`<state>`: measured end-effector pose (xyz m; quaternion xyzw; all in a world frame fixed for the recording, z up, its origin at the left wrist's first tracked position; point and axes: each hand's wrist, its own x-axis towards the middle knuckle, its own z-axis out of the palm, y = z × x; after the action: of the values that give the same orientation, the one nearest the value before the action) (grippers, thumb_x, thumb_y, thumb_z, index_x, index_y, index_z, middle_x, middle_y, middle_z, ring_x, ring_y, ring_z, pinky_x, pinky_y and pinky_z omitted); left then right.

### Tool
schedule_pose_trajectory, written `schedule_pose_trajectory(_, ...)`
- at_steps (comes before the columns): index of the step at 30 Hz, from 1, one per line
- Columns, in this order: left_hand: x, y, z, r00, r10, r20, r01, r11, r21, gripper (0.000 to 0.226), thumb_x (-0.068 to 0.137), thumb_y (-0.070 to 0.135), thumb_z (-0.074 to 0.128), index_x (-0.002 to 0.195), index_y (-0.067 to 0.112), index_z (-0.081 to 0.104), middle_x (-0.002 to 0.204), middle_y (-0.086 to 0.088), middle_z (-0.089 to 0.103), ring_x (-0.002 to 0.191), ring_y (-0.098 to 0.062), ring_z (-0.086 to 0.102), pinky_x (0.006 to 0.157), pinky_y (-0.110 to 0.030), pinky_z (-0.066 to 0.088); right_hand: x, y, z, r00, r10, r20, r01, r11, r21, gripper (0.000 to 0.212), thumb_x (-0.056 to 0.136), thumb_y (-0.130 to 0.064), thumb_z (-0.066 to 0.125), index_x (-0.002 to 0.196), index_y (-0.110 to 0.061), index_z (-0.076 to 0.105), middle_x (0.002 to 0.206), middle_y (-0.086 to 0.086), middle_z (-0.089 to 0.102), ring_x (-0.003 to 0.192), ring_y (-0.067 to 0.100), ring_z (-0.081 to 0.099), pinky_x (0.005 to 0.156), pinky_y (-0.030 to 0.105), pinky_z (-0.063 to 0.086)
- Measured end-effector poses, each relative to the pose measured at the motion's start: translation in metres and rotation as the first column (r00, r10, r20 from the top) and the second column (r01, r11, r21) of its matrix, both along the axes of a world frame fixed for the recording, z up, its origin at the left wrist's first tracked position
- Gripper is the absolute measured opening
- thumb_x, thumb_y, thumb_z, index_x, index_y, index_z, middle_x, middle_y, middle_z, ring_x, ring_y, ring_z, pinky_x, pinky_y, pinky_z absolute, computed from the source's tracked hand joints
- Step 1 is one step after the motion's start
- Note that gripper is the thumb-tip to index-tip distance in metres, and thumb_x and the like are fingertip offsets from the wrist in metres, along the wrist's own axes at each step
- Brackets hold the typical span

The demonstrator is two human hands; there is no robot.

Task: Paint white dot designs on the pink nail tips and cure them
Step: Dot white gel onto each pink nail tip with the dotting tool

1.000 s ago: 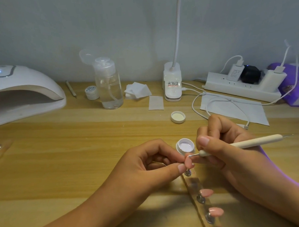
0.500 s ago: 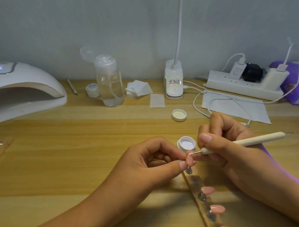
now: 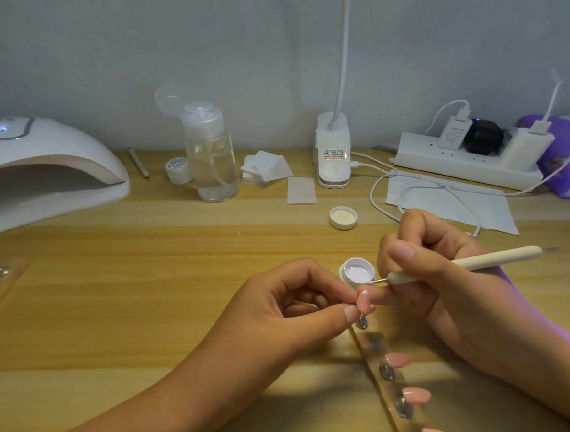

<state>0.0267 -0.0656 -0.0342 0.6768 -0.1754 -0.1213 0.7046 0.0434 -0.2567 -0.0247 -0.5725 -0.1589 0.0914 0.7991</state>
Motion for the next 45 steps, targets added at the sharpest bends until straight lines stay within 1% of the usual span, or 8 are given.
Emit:
schedule_pose_trajectory(3,0.000,0.000,0.000,1.000,-0.013,0.007,0.013,1.000,-0.005,0.010,0.075,0.017,0.076,0.075,0.025,0.072,0.074,0.010,0.069,0.069,-0.002,0.055,0.064,-0.010,0.044,0.002,-0.002,-0.001,1.000,0.010,0.023,-0.010,1.000,-0.004,0.040,0.065,-0.047,0.084,0.063,-0.020,0.054,0.055,0.000,0.046,0.053,0.015,0.052,0.064,0.030,0.056)
schedule_pose_trajectory(7,0.000,0.001,0.001,1.000,-0.003,0.008,0.003,1.000,-0.002,0.010,0.077,0.016,0.074,0.076,0.025,0.072,0.074,0.010,0.069,0.070,0.000,0.057,0.064,-0.010,0.044,0.008,-0.006,-0.003,0.989,-0.068,0.134,0.076,0.996,-0.055,0.034,0.070,-0.054,0.077,0.073,-0.025,0.060,0.059,-0.008,0.047,0.048,0.001,0.047,0.083,0.037,0.056)
schedule_pose_trajectory(10,0.000,0.002,0.001,1.000,0.011,0.008,-0.011,1.000,-0.014,0.006,0.076,0.022,0.075,0.079,0.027,0.072,0.080,0.010,0.070,0.075,-0.001,0.059,0.068,-0.011,0.045,0.014,-0.012,-0.003,0.961,-0.159,0.226,0.196,0.969,-0.150,0.033,0.069,-0.054,0.078,0.087,-0.027,0.069,0.075,-0.008,0.063,0.072,0.006,0.061,0.095,0.045,0.050)
schedule_pose_trajectory(13,0.002,0.003,-0.001,0.999,0.041,-0.018,-0.042,0.996,-0.074,0.010,0.071,0.029,0.074,0.080,0.028,0.072,0.083,0.010,0.070,0.077,0.000,0.061,0.069,-0.010,0.046,0.017,-0.017,-0.002,0.894,-0.189,0.406,0.340,0.876,-0.343,0.026,0.080,-0.047,0.069,0.099,-0.030,0.072,0.099,-0.008,0.070,0.088,0.014,0.065,0.085,0.033,0.053)
schedule_pose_trajectory(18,0.005,0.004,-0.002,0.995,0.074,-0.059,-0.082,0.987,-0.135,0.011,0.070,0.031,0.074,0.080,0.031,0.073,0.080,0.013,0.070,0.072,0.004,0.059,0.064,-0.010,0.047,0.017,-0.012,-0.008,0.763,-0.042,0.645,0.441,0.764,-0.472,0.017,0.092,-0.026,0.052,0.089,-0.017,0.065,0.082,-0.010,0.062,0.076,0.014,0.057,0.070,0.019,0.044)
schedule_pose_trajectory(34,0.004,0.003,0.000,0.997,0.059,-0.050,-0.064,0.992,-0.113,0.010,0.075,0.020,0.072,0.077,0.030,0.073,0.073,0.013,0.067,0.069,0.003,0.058,0.063,-0.010,0.047,0.020,-0.010,-0.012,0.784,0.028,0.620,0.421,0.710,-0.564,0.017,0.092,-0.035,0.049,0.086,-0.024,0.061,0.081,-0.016,0.059,0.072,0.010,0.054,0.066,0.014,0.040)
schedule_pose_trajectory(39,0.002,0.003,0.000,0.999,0.021,-0.033,-0.025,0.994,-0.108,0.007,0.074,0.024,0.075,0.078,0.027,0.072,0.077,0.012,0.067,0.070,0.000,0.058,0.066,-0.011,0.046,0.015,-0.011,-0.008,0.830,-0.147,0.539,0.379,0.857,-0.349,0.014,0.091,-0.032,0.053,0.090,-0.022,0.063,0.081,-0.007,0.062,0.074,0.010,0.057,0.071,0.017,0.046)
schedule_pose_trajectory(45,0.003,0.003,-0.004,1.000,0.010,-0.009,-0.011,0.997,-0.077,0.010,0.073,0.031,0.072,0.083,0.029,0.071,0.084,0.012,0.069,0.078,0.000,0.060,0.069,-0.011,0.046,0.006,-0.012,-0.006,0.943,-0.231,0.241,0.255,0.964,-0.074,0.031,0.065,-0.042,0.084,0.074,-0.024,0.060,0.073,-0.003,0.060,0.073,0.011,0.061,0.080,0.030,0.056)
